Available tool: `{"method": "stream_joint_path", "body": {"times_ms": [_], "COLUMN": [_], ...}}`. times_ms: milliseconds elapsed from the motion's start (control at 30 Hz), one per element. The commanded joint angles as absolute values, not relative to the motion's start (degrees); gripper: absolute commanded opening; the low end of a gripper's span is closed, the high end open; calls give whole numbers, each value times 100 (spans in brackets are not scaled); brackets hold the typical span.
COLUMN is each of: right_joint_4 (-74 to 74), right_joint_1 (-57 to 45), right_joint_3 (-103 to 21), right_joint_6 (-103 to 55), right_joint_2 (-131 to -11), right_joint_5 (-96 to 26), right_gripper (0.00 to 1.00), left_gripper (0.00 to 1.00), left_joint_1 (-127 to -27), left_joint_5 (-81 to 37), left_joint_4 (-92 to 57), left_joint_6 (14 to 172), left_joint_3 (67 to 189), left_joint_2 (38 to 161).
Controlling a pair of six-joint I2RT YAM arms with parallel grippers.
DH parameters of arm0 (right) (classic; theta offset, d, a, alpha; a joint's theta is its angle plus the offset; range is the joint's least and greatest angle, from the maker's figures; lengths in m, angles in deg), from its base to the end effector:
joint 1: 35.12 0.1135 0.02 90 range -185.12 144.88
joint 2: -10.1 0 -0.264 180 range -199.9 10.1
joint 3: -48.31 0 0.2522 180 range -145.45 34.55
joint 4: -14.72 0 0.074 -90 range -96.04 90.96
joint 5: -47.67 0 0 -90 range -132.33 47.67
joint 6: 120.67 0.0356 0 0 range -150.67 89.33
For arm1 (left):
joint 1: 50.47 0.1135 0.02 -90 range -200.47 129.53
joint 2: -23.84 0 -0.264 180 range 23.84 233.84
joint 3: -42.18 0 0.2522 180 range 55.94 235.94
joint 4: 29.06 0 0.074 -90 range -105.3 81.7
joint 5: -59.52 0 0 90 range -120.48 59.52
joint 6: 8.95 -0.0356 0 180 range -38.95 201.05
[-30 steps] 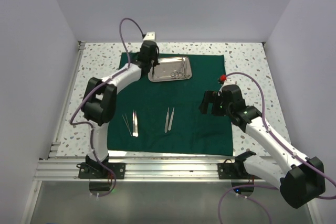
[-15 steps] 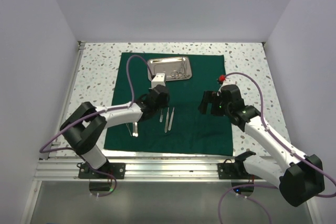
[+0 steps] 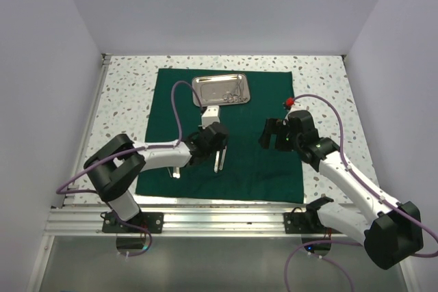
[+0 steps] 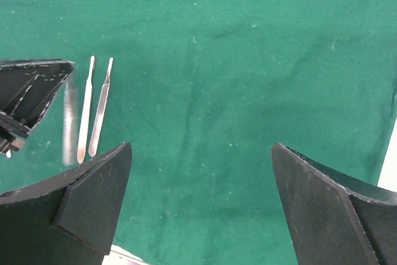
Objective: Open and lay out the surgical kit
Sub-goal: Place the medical item in the surgical kit, then pick up the medical item from the container.
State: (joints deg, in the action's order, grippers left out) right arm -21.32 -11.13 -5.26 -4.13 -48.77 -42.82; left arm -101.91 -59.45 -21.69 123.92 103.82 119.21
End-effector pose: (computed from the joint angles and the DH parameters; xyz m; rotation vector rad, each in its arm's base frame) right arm 0.1983 0.0879 0.2438 0.0564 2.3324 0.4412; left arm 0.2215 -0.2502 0.1672 -0.0929 2.2028 -0.3453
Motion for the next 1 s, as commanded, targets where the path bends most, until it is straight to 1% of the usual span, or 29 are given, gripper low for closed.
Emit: {"method": "stream_joint_path", "body": {"times_ms": [0, 33, 67, 133, 167, 267, 333, 433, 467, 500, 533, 567, 633, 667, 733, 767, 867, 967], "right_joint_4": [-2022, -2022, -2022, -2022, -2013, -2013, -2004, -2004, -2013, -2048, -2048, -2048, -2057, -2049, -2057, -2075, -2075, -2057], "right_joint_1": [-1121, -1121, -1112, -1112, -1112, -1112, -1112, -1121, -1121, -1121, -1121, -1112, -1112, -1121, -1121, -1121, -1112, -1112], "right_joint_3": [-483, -474, -474, -474, -474, -483, -483, -491, -500, -500, -509, -509, -509, -500, -509, -509, -518, -526], "right_joint_6": [-369, -369, -369, -369, -369, -369, -369, -369, -378, -378, -378, -386, -378, -386, -378, -395, -386, -378], "right_joint_2": [-4826, -4826, -4809, -4791, -4791, -4791, -4782, -4782, -4782, -4773, -4756, -4738, -4721, -4721, -4721, -4721, -4729, -4738], "right_joint_5": [-4356, -4365, -4356, -4356, -4347, -4356, -4356, -4382, -4382, -4391, -4400, -4426, -4435, -4461, -4444, -4444, -4444, -4426], "right_gripper": [99, 98, 98, 98, 98, 99, 98, 98, 98, 98, 98, 98, 98, 98, 98, 98, 98, 98], "left_gripper": [23, 29, 39, 46, 53, 57, 58, 58, 56, 56, 55, 55, 55, 55, 55, 56, 56, 57], "left_joint_1": [-10198, -10198, -10198, -10189, -10163, -9970, -9690, -9198, -9091, -9003, -8854, -8809, -8695, -8660, -8555, -8511, -8344, -8273], "left_joint_5": [-6307, -6352, -6413, -6554, -6581, -6529, -6283, -5633, -5475, -5256, -5141, -5009, -4806, -4666, -4543, -4437, -4305, -4366], "left_joint_4": [-2252, -2216, -2172, -2066, -2066, -2241, -2400, -2664, -2638, -2629, -2611, -2516, -2383, -2244, -2120, -2041, -1978, -1996], "left_joint_6": [12430, 12351, 12281, 12052, 11860, 11421, 11165, 10690, 10611, 10419, 10286, 10041, 9811, 9601, 9485, 9450, 9563, 9660], "left_joint_3": [10866, 10955, 11042, 11359, 11586, 11930, 12299, 13027, 13282, 13833, 14125, 14781, 15487, 16169, 16806, 17322, 17993, 18232], "left_joint_2": [11937, 11946, 11955, 12025, 12095, 12305, 12473, 13052, 13454, 13675, 13912, 14402, 14923, 15439, 15925, 16319, 16876, 17148]}}
